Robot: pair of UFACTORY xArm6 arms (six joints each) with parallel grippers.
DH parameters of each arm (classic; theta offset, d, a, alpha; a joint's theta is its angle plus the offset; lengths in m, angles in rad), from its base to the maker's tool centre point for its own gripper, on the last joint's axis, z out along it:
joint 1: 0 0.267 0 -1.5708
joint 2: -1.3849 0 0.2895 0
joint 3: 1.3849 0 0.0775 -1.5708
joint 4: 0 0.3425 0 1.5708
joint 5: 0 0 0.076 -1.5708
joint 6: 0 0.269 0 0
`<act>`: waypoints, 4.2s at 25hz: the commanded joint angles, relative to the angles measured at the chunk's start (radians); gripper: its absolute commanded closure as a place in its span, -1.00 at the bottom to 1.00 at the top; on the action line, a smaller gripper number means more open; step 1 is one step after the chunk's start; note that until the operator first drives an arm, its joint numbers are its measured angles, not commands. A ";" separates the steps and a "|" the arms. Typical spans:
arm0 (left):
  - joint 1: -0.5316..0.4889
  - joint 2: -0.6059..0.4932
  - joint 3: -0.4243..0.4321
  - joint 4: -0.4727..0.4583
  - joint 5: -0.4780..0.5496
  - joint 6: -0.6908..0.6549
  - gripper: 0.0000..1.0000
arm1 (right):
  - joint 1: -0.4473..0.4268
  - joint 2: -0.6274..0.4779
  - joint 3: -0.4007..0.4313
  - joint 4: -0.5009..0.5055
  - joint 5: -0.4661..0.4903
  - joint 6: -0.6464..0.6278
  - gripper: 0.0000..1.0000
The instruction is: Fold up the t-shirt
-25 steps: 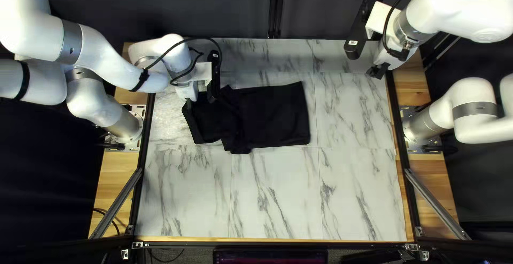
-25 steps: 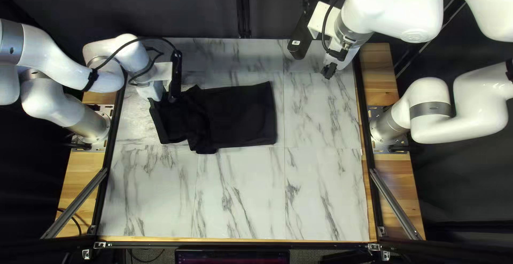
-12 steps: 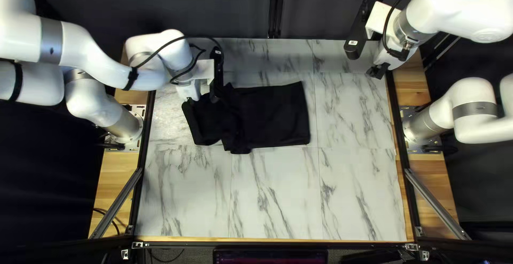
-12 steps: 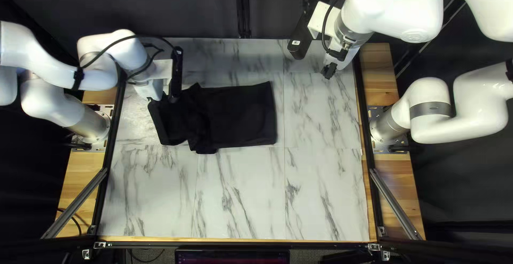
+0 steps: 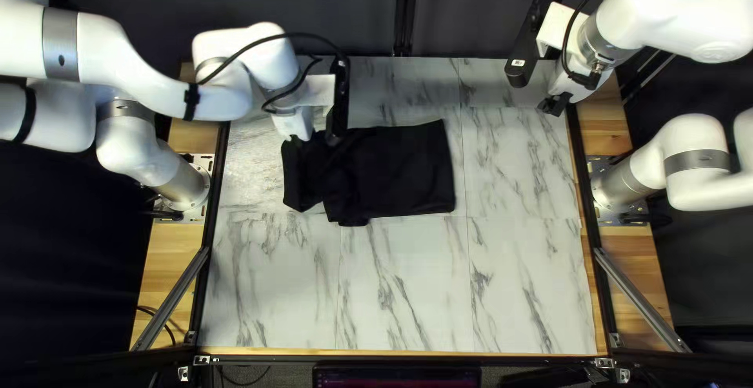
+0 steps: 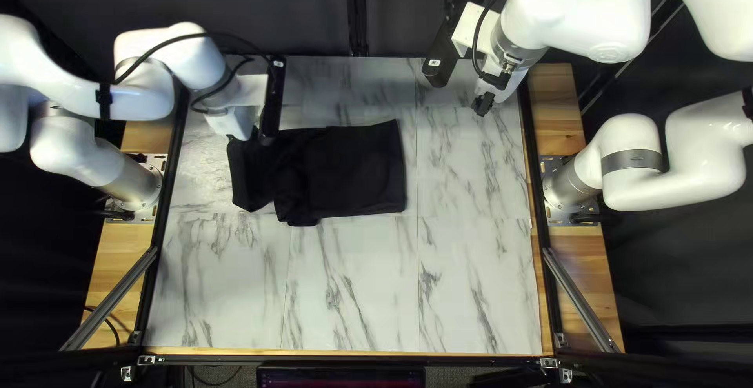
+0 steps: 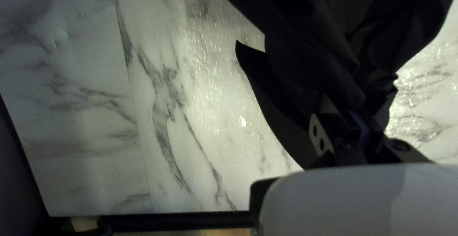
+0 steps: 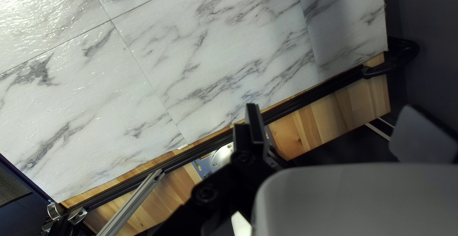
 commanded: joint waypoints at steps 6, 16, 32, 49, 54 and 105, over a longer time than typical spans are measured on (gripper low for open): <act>0.028 0.236 -0.153 -0.161 -0.098 0.184 1.00 | 0.000 0.000 0.000 0.000 0.000 0.000 -1.00; 0.035 0.406 -0.240 -0.294 -0.225 0.292 1.00 | 0.000 0.000 0.000 0.000 0.000 0.000 -1.00; -0.046 0.415 -0.133 -0.496 -0.514 0.393 -1.00 | 0.000 0.000 0.000 0.000 0.000 0.000 -1.00; -0.345 0.118 0.158 0.120 -0.484 -0.365 -1.00 | 0.000 0.000 0.000 0.000 0.000 0.000 -1.00; -0.375 0.194 0.121 0.174 -0.433 -0.536 -1.00 | 0.000 0.000 0.000 0.000 0.000 0.000 -1.00; -0.126 0.528 -0.344 -0.318 -0.299 0.012 1.00 | 0.000 0.000 0.000 0.000 0.000 0.000 -1.00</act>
